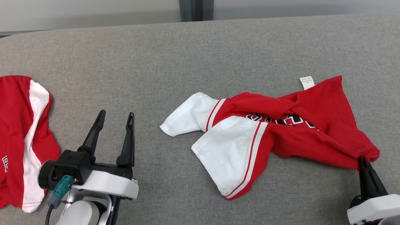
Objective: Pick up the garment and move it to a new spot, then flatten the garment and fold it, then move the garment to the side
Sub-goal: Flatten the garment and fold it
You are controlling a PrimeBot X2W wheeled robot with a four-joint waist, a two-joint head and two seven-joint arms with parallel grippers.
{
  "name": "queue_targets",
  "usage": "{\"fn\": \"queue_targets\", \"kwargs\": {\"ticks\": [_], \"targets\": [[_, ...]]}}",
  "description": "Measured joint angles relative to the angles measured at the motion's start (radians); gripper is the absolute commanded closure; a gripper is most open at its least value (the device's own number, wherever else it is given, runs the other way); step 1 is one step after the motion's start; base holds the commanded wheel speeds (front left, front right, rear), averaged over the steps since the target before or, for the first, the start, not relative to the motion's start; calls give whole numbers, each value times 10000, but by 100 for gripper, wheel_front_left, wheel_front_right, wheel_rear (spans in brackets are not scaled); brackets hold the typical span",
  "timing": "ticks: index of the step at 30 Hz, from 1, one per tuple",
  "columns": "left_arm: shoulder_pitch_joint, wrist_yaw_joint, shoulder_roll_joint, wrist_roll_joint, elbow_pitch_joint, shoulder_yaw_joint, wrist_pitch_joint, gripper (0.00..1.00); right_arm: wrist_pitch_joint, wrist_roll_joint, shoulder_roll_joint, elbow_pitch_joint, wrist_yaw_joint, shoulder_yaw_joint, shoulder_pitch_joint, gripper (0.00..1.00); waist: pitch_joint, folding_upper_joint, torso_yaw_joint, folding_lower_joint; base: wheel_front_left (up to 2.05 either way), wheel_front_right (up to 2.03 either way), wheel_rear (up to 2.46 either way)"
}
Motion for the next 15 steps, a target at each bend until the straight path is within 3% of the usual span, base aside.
{"fn": "queue_targets", "kwargs": {"ticks": [6, 13, 15], "targets": [[0, 59, 128, 0, -92, 15, 115, 0, -786, 69, 65, 1337, 0, 330, -106, 100, -44, 0, -141, 0, 0, 0, 0], [12, 79, 157, -46, -125, -13, 203, 0, -1315, -35, 48, 2015, 0, 1168, -644, 100, -171, 0, -226, 0, 0, 0, 0], [18, 79, 157, -82, -117, -33, 215, 0, -1321, -13, 69, 2161, 0, 1595, -738, 57, -239, 0, -228, 0, 0, 0, 0]]}}
